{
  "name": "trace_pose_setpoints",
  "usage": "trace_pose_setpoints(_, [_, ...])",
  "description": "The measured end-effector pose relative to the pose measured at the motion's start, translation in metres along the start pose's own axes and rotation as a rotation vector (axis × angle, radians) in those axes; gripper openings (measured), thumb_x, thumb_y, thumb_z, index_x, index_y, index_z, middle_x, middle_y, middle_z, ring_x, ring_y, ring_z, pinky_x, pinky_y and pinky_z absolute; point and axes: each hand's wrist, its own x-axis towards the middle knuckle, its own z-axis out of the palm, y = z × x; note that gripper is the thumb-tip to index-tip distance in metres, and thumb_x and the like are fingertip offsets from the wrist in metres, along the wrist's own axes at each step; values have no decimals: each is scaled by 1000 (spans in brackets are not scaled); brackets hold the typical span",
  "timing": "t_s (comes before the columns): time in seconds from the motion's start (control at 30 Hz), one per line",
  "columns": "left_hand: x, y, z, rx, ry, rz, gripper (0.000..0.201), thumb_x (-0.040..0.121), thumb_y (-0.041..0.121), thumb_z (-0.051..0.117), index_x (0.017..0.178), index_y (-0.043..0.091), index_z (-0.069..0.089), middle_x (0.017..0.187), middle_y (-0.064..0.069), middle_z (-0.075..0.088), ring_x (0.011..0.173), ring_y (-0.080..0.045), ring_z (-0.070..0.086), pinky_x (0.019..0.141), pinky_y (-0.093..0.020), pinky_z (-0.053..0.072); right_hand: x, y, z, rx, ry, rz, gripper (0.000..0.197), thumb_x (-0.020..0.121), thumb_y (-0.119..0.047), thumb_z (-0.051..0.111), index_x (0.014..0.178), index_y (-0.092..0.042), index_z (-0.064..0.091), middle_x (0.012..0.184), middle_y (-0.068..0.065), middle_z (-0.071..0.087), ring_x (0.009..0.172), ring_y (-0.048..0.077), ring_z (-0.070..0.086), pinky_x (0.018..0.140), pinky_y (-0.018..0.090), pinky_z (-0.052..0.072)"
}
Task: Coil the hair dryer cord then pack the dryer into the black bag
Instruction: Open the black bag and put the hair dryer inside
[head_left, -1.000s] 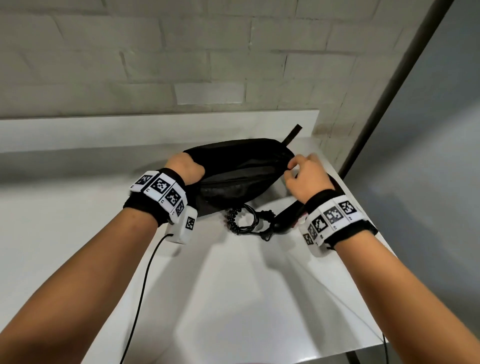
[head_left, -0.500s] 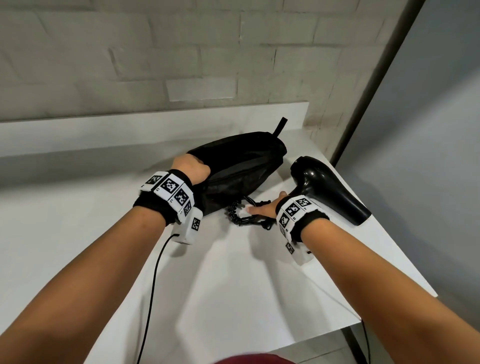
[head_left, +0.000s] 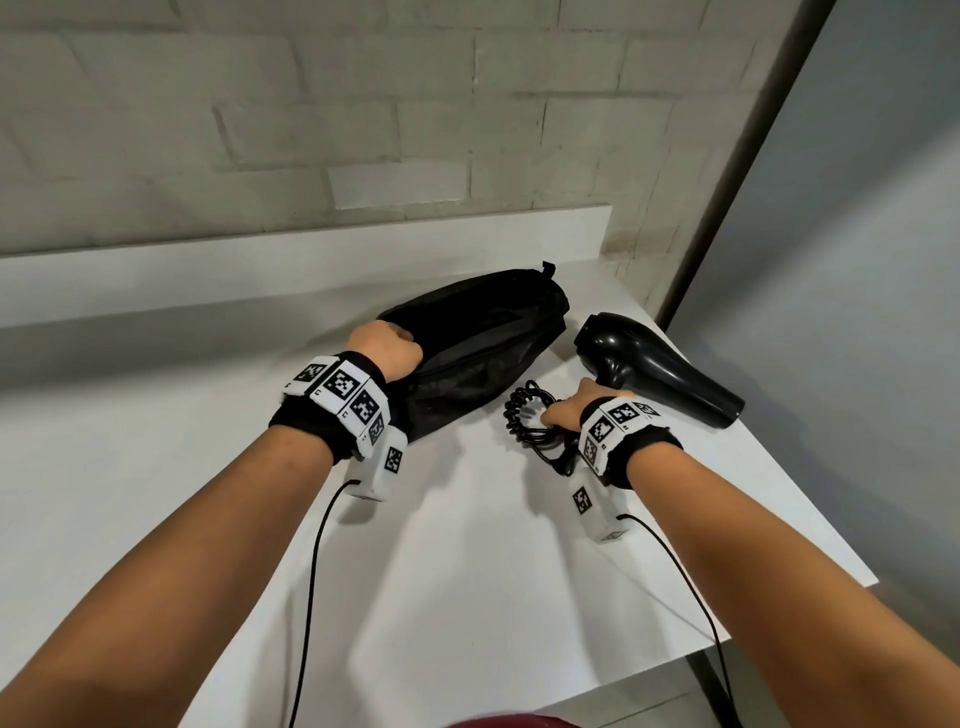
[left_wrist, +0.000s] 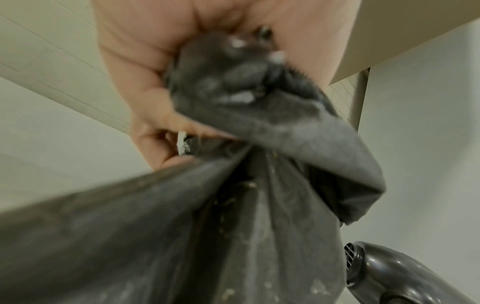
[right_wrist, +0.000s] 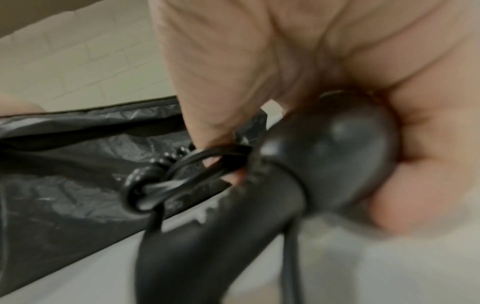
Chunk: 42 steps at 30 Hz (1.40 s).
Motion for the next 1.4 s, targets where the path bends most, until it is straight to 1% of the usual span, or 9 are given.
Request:
trace_pose_setpoints(0.13, [1, 0, 1, 0, -14, 8, 40, 86, 13, 49, 126, 13, 57, 138, -7, 52, 128, -26, 46, 106, -27, 35, 6, 7, 5, 114, 36, 16, 54, 74, -36, 57, 121, -15, 41, 125, 13, 44, 111, 29, 43, 82, 33, 42])
trace_pose_setpoints(0.27, [2, -1, 2, -3, -23, 12, 41, 85, 13, 50, 126, 15, 57, 138, -7, 52, 127, -25, 47, 105, -26, 35, 14, 15, 5, 246, 83, 11, 37, 83, -17, 49, 119, -10, 44, 122, 12, 41, 106, 26, 41, 96, 31, 39])
trace_pose_setpoints(0.37, [1, 0, -1, 9, -56, 22, 43, 86, 12, 47, 129, 15, 55, 140, -8, 49, 128, -25, 46, 105, -26, 35, 17, 19, -7, 475, 216, -14, 27, 77, -19, 60, 101, -11, 50, 124, 19, 36, 73, 24, 43, 73, 26, 40])
trace_pose_setpoints(0.53, [0, 8, -6, 92, -121, 59, 50, 85, 10, 43, 135, 19, 47, 147, -8, 40, 133, -25, 41, 108, -26, 33, 8, 20, -46, 736, 522, -121, 19, 75, -11, 58, 92, -12, 49, 126, 22, 31, 54, 15, 35, 71, 21, 38])
trace_pose_setpoints(0.7, [-1, 22, -6, 172, -250, 121, 56, 83, 8, 43, 137, 24, 43, 148, -5, 38, 134, -23, 38, 106, -23, 32, -3, 6, -76, 779, 739, -377, 24, 74, -5, 59, 96, -7, 49, 119, 13, 25, 61, 8, 37, 77, 13, 38])
trace_pose_setpoints(0.8, [-3, 31, -4, 219, -311, 169, 57, 83, 6, 43, 136, 26, 44, 146, -1, 41, 133, -21, 39, 102, -20, 31, -4, -10, -79, 724, 820, -515, 25, 70, -4, 60, 93, -9, 49, 107, 8, 22, 72, 22, 45, 77, 19, 43])
trace_pose_setpoints(1.03, [-5, 51, 1, 154, -441, 207, 52, 84, 7, 49, 135, 21, 47, 139, -3, 50, 127, -21, 47, 101, -21, 34, 5, -23, -51, 634, 735, -649, 27, 68, -1, 62, 86, -14, 46, 105, 5, 20, 76, 25, 46, 79, 24, 48])
trace_pose_setpoints(1.2, [2, 55, 5, -95, -473, 184, 50, 81, -4, 47, 126, 16, 57, 121, -3, 60, 112, -23, 57, 98, -28, 44, 15, -9, -29, 472, 648, -657, 30, 69, 1, 61, 89, -15, 45, 123, 16, 25, 99, 35, 48, 85, 35, 51])
trace_pose_setpoints(1.4, [18, 54, -5, -426, -413, 126, 58, 80, -11, 37, 130, 16, 51, 113, -11, 57, 95, -26, 55, 72, -29, 51, 17, 12, -24, 180, 543, -707, 48, 71, 7, 57, 109, -19, 47, 135, 19, 18, 119, 40, 34, 92, 44, 49])
